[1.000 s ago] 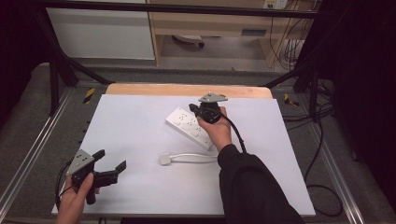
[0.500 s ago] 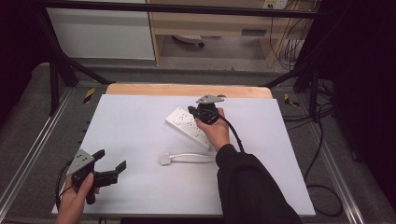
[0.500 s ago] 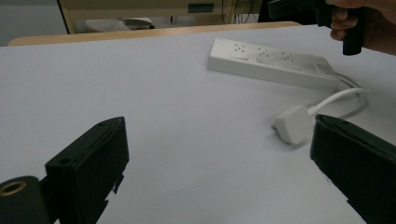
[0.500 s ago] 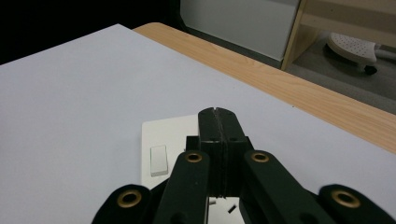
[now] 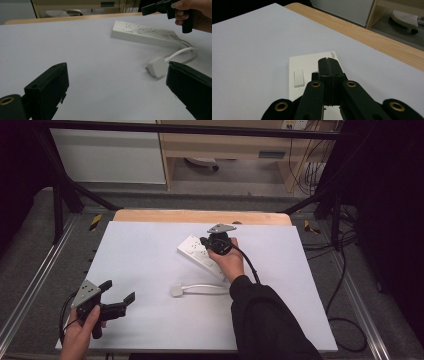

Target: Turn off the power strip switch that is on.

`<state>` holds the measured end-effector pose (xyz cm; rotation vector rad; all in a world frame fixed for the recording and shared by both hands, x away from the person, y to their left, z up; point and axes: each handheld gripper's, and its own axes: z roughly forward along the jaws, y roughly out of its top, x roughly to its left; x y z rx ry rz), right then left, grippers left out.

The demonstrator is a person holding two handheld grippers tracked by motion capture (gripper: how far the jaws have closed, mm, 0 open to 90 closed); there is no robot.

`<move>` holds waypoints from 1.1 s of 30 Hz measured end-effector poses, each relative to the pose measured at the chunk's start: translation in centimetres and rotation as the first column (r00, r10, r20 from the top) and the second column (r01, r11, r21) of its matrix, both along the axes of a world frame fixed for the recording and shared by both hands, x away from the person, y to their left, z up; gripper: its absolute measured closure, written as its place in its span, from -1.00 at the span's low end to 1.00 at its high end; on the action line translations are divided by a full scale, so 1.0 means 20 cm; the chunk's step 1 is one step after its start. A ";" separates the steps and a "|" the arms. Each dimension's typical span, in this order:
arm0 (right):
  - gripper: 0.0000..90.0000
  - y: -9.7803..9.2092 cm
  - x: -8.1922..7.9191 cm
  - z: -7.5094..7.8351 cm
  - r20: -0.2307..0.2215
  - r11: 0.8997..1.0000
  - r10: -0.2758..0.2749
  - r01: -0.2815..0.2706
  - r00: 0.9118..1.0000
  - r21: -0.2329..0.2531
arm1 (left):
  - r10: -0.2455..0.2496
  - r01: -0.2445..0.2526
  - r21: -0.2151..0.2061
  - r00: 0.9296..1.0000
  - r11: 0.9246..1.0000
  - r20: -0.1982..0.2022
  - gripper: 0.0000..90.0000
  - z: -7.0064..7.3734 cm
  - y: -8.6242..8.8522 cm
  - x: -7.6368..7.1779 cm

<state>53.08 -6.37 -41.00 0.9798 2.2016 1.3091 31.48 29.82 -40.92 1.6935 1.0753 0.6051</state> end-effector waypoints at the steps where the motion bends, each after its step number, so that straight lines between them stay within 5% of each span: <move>1: 1.00 0.00 0.00 0.00 -0.001 1.000 0.001 -0.001 1.000 -0.003 | 0.000 0.000 0.002 1.000 1.000 -0.002 -0.90 0.00 0.00 0.00; 33: 1.00 0.06 0.00 -0.07 -0.061 0.998 0.032 -0.035 0.998 -0.047 | -0.003 0.003 0.003 1.000 1.000 -0.001 -0.90 0.00 0.00 0.00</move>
